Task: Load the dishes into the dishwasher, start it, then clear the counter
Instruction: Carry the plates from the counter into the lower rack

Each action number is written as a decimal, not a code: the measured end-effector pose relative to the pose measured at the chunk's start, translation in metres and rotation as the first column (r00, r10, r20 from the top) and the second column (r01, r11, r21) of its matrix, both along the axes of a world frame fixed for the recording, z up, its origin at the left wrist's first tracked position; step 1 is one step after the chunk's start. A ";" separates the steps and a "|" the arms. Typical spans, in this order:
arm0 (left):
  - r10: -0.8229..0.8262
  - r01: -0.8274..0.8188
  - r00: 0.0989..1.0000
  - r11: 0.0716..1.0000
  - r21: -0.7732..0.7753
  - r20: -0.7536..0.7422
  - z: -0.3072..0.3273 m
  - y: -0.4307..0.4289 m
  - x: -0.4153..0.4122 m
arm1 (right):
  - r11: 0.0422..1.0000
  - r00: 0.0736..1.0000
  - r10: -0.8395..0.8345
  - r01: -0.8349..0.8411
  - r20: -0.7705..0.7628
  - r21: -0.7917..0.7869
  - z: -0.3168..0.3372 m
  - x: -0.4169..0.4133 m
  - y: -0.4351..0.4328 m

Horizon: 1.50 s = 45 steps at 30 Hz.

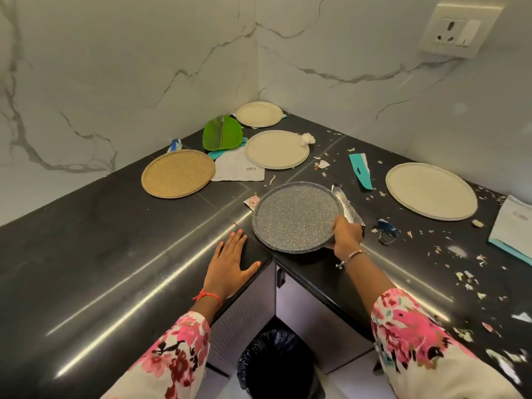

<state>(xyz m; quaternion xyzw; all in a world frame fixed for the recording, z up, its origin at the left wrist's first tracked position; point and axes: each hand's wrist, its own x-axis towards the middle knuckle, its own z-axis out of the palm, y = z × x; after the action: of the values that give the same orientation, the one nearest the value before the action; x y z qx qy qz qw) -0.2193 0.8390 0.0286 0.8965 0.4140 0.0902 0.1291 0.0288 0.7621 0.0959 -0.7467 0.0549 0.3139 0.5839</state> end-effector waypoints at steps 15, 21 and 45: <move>-0.043 0.042 0.998 0.999 -0.021 -0.038 -0.002 -0.051 -0.029 | 0.931 0.965 0.009 0.088 -0.263 0.354 0.019 -0.043 -0.091; -0.075 0.076 0.997 0.991 -0.111 0.013 -0.014 -0.130 -0.077 | 0.900 0.982 0.016 0.067 -0.187 0.430 0.013 -0.097 -0.194; -0.696 0.585 0.693 0.696 -0.418 -0.189 -0.120 -0.604 -0.259 | 0.838 0.825 -0.542 0.545 -0.159 -0.032 -0.125 -0.376 -0.767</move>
<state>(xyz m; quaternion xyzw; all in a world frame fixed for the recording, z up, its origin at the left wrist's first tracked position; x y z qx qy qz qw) -0.4781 0.2347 -0.0916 0.9518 0.0944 -0.1836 0.2267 -0.3476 -0.0046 -0.0288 -0.6679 0.3097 0.1946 0.6482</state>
